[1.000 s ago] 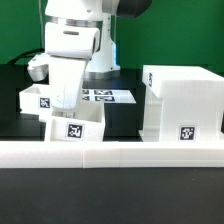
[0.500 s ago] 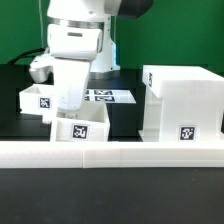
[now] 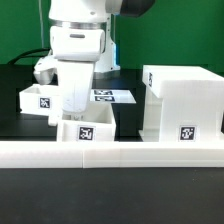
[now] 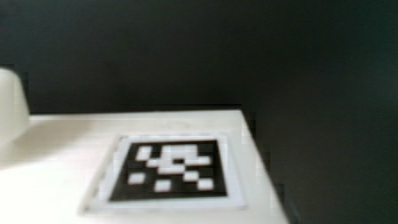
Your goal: Assemble drawer
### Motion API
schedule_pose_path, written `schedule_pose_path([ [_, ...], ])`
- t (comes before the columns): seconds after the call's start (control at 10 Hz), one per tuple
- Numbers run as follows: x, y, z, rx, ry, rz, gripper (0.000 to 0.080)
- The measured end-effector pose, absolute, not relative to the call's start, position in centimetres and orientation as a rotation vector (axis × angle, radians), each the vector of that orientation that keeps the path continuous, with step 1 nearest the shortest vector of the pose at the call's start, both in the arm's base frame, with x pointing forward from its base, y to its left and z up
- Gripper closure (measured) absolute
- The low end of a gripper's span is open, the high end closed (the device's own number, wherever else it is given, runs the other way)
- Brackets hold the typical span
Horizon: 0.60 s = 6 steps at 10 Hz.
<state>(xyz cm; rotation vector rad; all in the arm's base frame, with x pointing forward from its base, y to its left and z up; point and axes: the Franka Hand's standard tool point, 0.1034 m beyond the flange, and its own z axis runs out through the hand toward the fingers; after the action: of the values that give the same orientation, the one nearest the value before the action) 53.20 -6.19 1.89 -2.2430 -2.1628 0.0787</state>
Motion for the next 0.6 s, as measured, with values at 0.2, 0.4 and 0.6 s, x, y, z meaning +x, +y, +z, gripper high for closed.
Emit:
schedule_pose_path([
  [0.2, 53.04, -6.49, 1.76, -2.248, -2.155, 0.082, 0.0758],
  [0.4, 52.92, -7.16, 1.68, -2.243, -2.157, 0.081, 0.0758],
  [0.6, 52.99, -6.38, 1.57, -2.245, -2.153, 0.073, 0.0758],
])
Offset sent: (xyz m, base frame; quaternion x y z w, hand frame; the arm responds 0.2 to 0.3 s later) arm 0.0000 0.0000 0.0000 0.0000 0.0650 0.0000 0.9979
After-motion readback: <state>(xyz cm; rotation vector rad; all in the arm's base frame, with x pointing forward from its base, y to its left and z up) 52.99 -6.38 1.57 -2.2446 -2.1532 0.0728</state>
